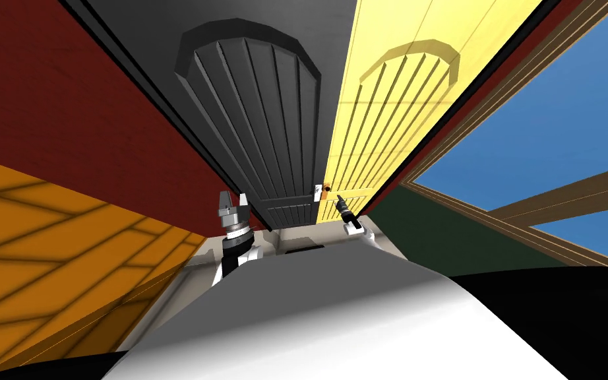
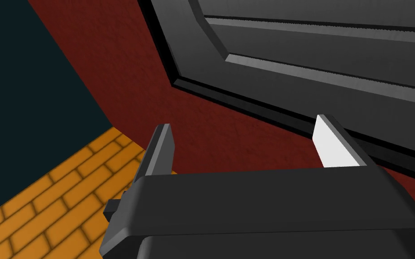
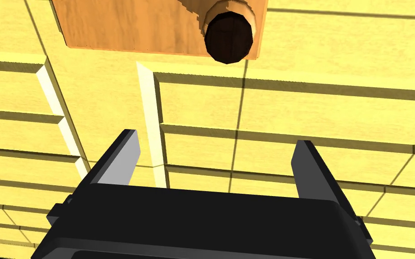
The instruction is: Pull the door open
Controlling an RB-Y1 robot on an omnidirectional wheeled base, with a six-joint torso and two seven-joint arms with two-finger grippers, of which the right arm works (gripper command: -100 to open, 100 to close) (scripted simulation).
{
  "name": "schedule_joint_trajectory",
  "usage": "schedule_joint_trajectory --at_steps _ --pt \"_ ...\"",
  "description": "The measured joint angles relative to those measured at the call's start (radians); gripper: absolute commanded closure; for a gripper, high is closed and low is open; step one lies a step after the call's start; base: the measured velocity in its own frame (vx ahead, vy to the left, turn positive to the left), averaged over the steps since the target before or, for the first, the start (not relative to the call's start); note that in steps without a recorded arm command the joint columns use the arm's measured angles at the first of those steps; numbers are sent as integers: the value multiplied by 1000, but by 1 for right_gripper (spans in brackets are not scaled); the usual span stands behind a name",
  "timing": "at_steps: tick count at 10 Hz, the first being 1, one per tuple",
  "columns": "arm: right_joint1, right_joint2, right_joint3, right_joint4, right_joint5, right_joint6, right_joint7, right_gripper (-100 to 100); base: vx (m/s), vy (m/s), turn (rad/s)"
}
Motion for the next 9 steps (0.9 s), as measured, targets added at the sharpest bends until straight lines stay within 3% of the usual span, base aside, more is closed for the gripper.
schedule_joint_trajectory --at_steps 2,4,5,7,9 --pt "30 -21 -35 13 -6 3 1 -100 -38 -84 -84" --pt "30 -33 -63 62 -9 -12 5 -100 78 -54 -48" --pt "38 -51 -80 72 -14 -14 0 -100 159 -18 23" --pt "26 -56 -95 86 -17 -7 -1 -100 199 -55 90" --pt "12 -50 -91 83 -16 -3 -1 -100 191 8 99"
